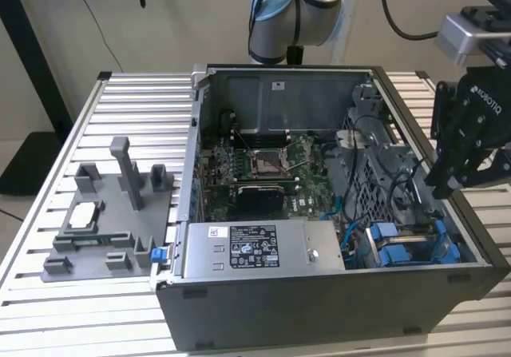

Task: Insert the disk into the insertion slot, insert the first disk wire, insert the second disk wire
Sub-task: 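Insert the first disk wire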

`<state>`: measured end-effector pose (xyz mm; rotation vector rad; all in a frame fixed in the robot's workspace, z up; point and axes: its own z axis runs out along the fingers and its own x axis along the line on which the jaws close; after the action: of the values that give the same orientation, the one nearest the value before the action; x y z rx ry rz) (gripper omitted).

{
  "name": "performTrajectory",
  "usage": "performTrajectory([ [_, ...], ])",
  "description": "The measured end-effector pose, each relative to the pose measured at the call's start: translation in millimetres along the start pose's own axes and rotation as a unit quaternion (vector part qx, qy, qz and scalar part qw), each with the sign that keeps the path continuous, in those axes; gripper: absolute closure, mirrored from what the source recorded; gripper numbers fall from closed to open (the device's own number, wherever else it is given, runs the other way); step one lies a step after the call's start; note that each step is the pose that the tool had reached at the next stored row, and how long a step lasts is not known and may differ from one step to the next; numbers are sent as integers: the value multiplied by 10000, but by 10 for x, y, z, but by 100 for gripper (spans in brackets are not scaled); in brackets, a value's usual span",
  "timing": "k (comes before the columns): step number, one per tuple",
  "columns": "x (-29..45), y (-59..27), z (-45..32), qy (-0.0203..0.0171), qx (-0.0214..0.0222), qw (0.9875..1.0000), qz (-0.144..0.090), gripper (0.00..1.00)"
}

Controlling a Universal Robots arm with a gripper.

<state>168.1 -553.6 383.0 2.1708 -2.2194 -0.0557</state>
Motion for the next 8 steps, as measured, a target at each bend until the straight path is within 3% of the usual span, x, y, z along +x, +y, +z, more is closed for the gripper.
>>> performTrajectory([
  [8,-135,-43,-20,-2,48,10000,1,0],
])
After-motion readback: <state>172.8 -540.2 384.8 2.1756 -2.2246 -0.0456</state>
